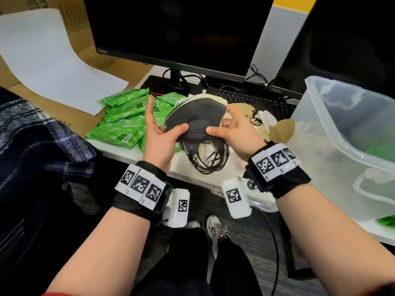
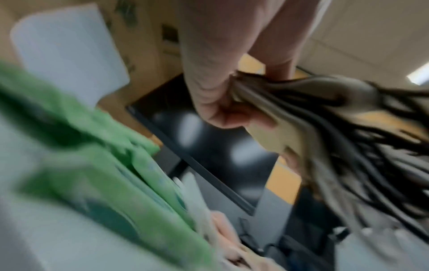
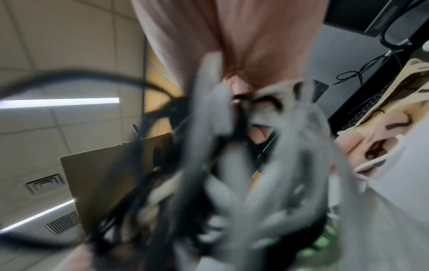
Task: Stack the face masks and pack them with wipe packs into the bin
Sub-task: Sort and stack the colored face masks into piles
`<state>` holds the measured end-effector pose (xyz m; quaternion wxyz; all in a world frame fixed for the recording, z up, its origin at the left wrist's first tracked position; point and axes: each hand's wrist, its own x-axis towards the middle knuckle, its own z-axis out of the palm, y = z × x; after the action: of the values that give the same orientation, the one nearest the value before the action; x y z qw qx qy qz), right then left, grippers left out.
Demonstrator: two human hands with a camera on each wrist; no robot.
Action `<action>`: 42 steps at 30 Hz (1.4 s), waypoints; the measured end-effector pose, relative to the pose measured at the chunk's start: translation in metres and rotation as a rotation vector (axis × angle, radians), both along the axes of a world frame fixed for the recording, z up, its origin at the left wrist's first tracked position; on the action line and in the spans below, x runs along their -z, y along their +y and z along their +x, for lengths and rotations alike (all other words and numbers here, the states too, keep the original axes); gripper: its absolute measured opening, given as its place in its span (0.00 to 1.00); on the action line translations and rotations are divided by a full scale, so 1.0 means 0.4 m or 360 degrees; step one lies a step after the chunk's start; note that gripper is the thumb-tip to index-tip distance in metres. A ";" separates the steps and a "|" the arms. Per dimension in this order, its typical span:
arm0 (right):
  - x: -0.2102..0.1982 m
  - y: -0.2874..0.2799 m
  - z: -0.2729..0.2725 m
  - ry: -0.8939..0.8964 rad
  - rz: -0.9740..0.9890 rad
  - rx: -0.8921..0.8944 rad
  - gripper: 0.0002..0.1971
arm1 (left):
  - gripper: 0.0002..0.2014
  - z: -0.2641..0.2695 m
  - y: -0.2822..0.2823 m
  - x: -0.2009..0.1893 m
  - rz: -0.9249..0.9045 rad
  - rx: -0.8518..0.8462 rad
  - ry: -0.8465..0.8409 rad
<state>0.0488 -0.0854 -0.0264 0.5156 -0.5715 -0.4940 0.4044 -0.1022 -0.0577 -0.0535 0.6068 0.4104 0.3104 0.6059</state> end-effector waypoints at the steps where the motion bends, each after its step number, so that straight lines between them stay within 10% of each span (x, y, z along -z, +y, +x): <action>1: -0.006 0.013 0.001 -0.0009 -0.0008 0.0003 0.23 | 0.44 -0.014 0.008 0.003 0.0158 -0.0003 0.0087; 7: -0.018 0.085 -0.012 -0.0219 0.0002 -0.0073 0.21 | 0.29 -0.079 0.053 -0.011 0.0383 0.0560 0.0761; 12: -0.012 0.188 0.008 -0.0823 -0.0211 0.0002 0.11 | 0.21 -0.095 0.099 -0.003 0.0167 0.0075 0.0621; 17: 0.027 0.251 0.011 -0.1772 -0.0594 -0.0311 0.37 | 0.19 -0.096 0.126 0.026 0.0018 -0.0217 0.0431; 23: 0.077 0.314 0.007 -0.2028 -0.0836 -0.0447 0.50 | 0.20 -0.097 0.127 0.028 -0.0020 -0.0263 0.0410; 29: 0.095 0.352 -0.004 -0.2321 -0.0728 -0.0364 0.25 | 0.21 -0.095 0.130 0.032 -0.0042 -0.0255 0.0413; 35: 0.047 0.345 0.005 -0.2331 -0.0731 -0.0173 0.07 | 0.20 -0.088 0.128 0.031 -0.0056 -0.0223 0.0372; 42: -0.052 0.261 0.062 -0.1241 -0.0366 0.0375 0.12 | 0.19 -0.075 0.111 0.016 -0.0096 -0.0157 0.0379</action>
<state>0.0734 0.0191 -0.0057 0.2656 -0.7882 -0.5349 0.1486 -0.1322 -0.0133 -0.0600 0.5471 0.4453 0.4180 0.5723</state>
